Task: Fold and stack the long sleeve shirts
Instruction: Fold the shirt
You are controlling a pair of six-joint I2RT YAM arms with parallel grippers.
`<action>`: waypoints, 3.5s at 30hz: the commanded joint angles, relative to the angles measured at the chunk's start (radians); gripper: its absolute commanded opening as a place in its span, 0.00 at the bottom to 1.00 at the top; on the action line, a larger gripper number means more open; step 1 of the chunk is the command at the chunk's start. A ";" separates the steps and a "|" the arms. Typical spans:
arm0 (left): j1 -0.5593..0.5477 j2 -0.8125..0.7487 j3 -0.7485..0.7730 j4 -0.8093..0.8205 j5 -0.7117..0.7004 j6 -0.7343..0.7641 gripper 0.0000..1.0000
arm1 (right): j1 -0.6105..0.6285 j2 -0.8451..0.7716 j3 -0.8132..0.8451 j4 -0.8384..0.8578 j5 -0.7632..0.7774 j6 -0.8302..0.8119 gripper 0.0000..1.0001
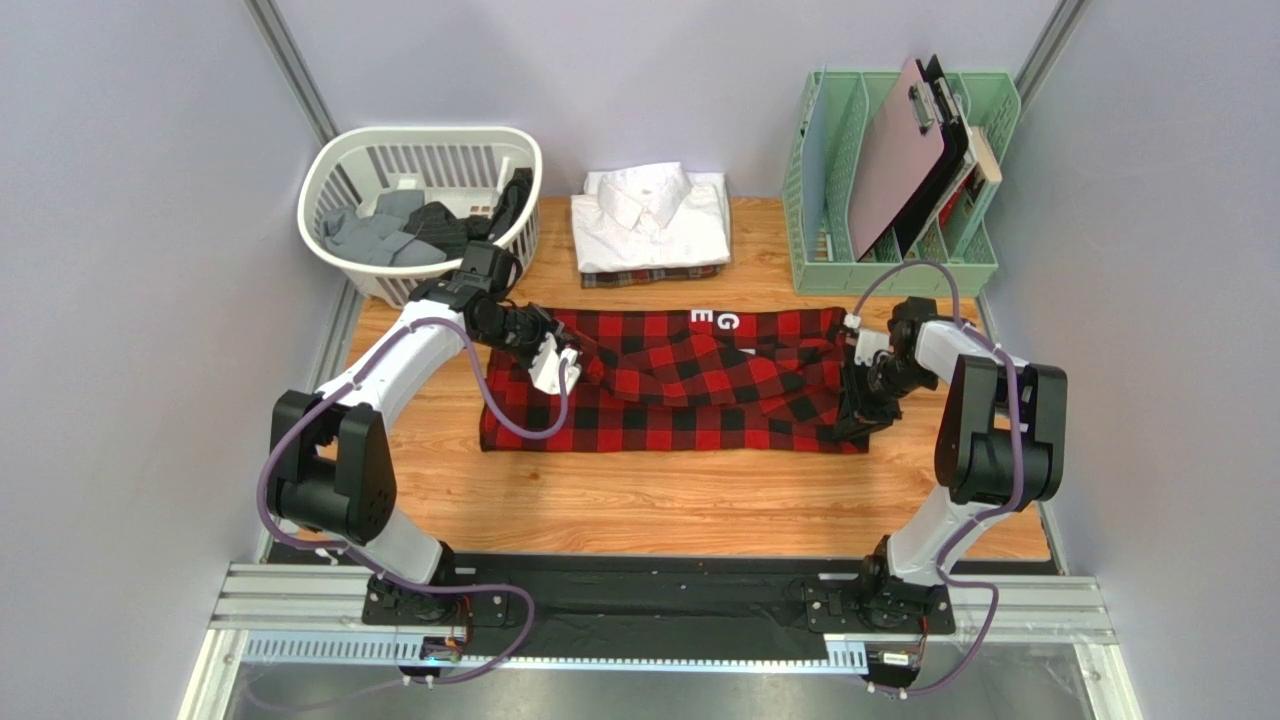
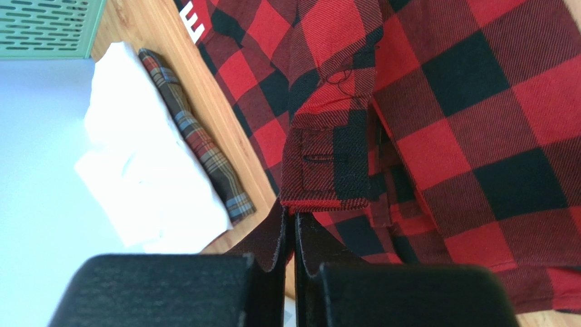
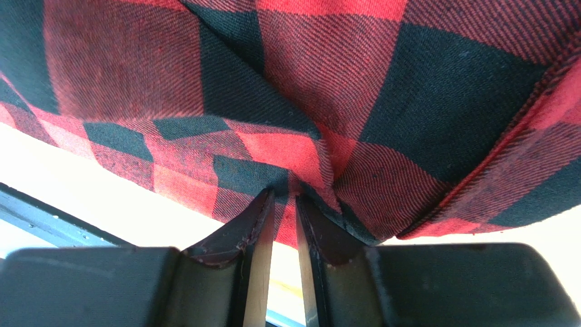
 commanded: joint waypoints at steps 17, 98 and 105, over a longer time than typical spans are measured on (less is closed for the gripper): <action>0.180 0.000 -0.017 0.067 -0.051 0.097 0.59 | 0.005 -0.165 0.072 -0.132 -0.079 -0.068 0.27; -0.185 0.164 -0.233 -0.275 -0.575 -1.070 0.35 | 0.766 0.388 0.483 0.069 0.349 -0.083 0.30; -0.234 0.182 -0.158 -0.348 -0.506 -1.099 0.32 | 0.712 0.428 0.533 0.054 0.424 -0.118 0.29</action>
